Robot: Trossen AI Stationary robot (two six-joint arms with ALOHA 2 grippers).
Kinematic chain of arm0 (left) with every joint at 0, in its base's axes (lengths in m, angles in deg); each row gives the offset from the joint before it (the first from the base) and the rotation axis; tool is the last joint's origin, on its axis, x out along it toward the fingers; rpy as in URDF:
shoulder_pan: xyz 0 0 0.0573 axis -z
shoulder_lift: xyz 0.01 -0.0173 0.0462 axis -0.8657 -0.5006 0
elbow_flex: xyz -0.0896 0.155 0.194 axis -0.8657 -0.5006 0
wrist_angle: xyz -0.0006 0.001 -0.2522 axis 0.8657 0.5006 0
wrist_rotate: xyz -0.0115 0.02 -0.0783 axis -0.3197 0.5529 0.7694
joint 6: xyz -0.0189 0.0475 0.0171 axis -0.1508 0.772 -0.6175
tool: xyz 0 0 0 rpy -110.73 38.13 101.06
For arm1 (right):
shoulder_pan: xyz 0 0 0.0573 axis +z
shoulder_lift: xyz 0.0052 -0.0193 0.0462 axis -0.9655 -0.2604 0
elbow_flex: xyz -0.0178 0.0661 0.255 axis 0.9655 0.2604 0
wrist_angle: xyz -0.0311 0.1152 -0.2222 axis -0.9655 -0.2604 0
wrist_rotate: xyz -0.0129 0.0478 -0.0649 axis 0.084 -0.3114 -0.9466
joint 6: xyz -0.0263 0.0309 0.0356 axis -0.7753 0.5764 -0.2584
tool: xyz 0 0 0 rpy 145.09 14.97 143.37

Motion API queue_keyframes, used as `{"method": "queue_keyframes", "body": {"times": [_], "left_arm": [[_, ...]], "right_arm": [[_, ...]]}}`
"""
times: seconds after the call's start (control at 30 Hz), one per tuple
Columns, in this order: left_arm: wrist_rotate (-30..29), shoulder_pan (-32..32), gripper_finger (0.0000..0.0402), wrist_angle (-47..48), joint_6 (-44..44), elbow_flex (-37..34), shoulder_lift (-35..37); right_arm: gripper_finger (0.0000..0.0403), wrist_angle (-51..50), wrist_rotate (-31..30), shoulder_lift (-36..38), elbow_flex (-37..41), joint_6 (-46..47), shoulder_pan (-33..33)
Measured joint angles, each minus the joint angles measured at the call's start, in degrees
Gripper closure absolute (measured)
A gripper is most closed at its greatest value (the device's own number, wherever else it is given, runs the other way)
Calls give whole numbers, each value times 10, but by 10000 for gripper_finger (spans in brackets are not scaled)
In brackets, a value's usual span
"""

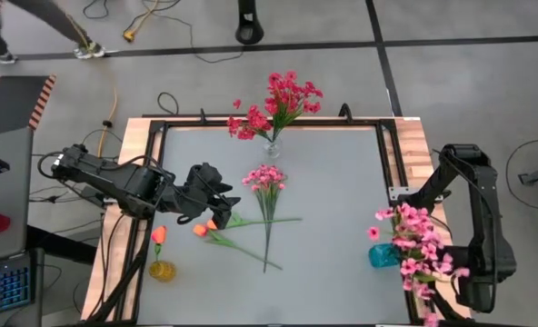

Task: Sort flowers into vase by color
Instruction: Put the bottom pink flowers into the blue vase, then put the top orange tulip flower into the yellow vase

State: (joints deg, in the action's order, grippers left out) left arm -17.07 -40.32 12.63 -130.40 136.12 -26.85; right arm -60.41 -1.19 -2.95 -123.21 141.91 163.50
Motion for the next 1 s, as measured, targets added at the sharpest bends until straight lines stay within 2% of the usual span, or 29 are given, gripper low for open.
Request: {"method": "queue_keyframes", "body": {"times": [0.37, 0.67, 0.83, 1.0], "left_arm": [[0, 0, 201, 0, 0, 0, 0], [0, 0, 201, 0, 0, 0, 0], [0, 0, 201, 0, 0, 0, 0], [0, 0, 201, 0, 0, 0, 0]], "right_arm": [[255, 1, 92, 0, 0, 0, -17], [255, 1, 104, 0, 0, 0, -17], [256, -1, 175, 0, 0, 0, -17], [256, -4, 205, 0, 0, 1, -17]]}}
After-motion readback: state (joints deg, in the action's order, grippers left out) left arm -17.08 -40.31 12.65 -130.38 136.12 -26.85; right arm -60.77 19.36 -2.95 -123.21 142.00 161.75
